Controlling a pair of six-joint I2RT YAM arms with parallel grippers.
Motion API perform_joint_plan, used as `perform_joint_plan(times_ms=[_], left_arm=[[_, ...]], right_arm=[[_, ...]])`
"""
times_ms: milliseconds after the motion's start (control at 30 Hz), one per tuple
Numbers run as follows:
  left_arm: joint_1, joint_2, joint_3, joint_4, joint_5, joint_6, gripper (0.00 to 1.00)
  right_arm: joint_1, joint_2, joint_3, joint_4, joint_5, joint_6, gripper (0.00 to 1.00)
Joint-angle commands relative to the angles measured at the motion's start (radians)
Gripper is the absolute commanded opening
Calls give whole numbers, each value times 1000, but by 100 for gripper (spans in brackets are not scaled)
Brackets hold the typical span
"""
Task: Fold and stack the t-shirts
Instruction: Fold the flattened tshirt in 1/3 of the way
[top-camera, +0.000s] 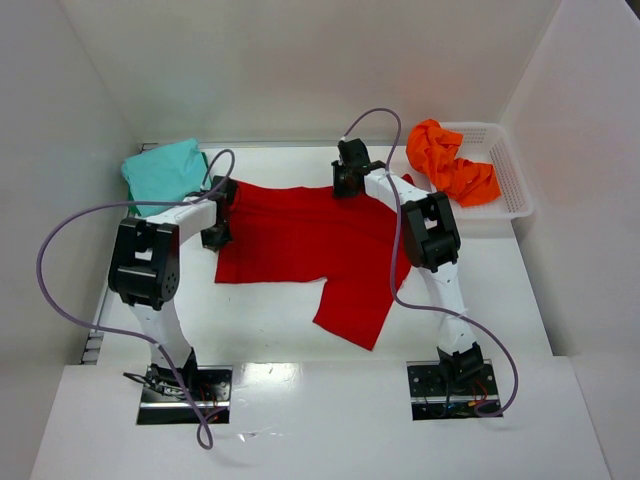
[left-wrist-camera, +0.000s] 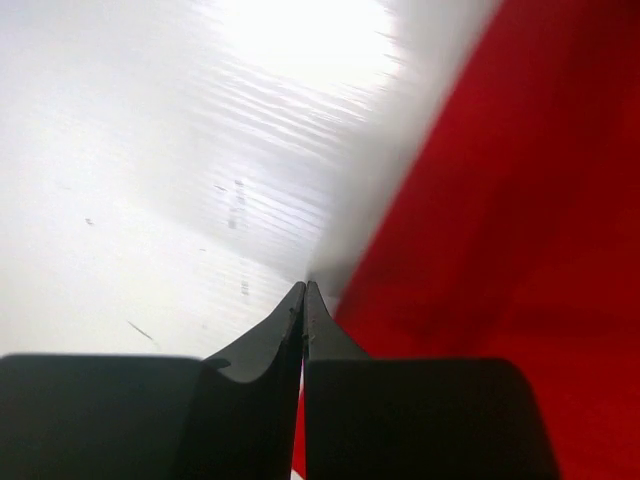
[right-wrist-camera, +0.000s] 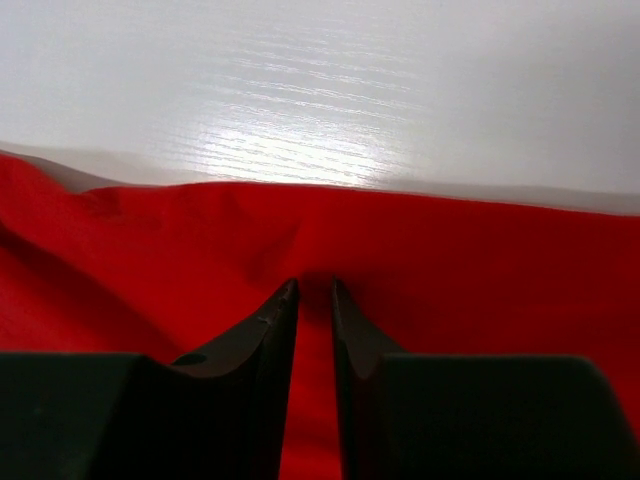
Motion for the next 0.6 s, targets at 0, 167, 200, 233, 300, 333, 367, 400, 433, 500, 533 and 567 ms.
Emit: perform_joint_plan(times_ms=[0, 167, 200, 233, 300, 333, 367, 400, 433, 500, 533, 567], left_arm=[[42, -44, -14, 0, 26, 27, 4], [68, -44, -14, 0, 55, 27, 14], [68, -77, -5, 11, 95, 36, 24], [68, -91, -5, 20, 104, 36, 29], [56, -127, 21, 20, 113, 46, 43], [47, -137, 31, 20, 113, 58, 49], [18, -138, 53, 20, 113, 67, 54], [18, -138, 62, 20, 113, 67, 54], [6, -124, 71, 20, 113, 67, 54], [-8, -110, 81, 20, 104, 67, 55], [-24, -98, 81, 20, 95, 67, 56], [-33, -89, 81, 20, 95, 67, 56]], right_arm=[[-14, 32, 27, -4, 13, -12, 23], [-14, 32, 27, -4, 13, -12, 23], [-14, 32, 27, -4, 13, -12, 23], [-14, 42, 27, 5, 13, -12, 23], [-14, 42, 27, 6, 13, -12, 23], [-14, 42, 27, 6, 13, -12, 22], [-14, 42, 27, 6, 13, -12, 22], [-14, 42, 27, 6, 13, -12, 22], [-14, 42, 27, 6, 13, -12, 22], [-14, 42, 27, 6, 13, -12, 22], [-14, 42, 27, 6, 13, -12, 22], [-14, 42, 27, 6, 13, -12, 22]])
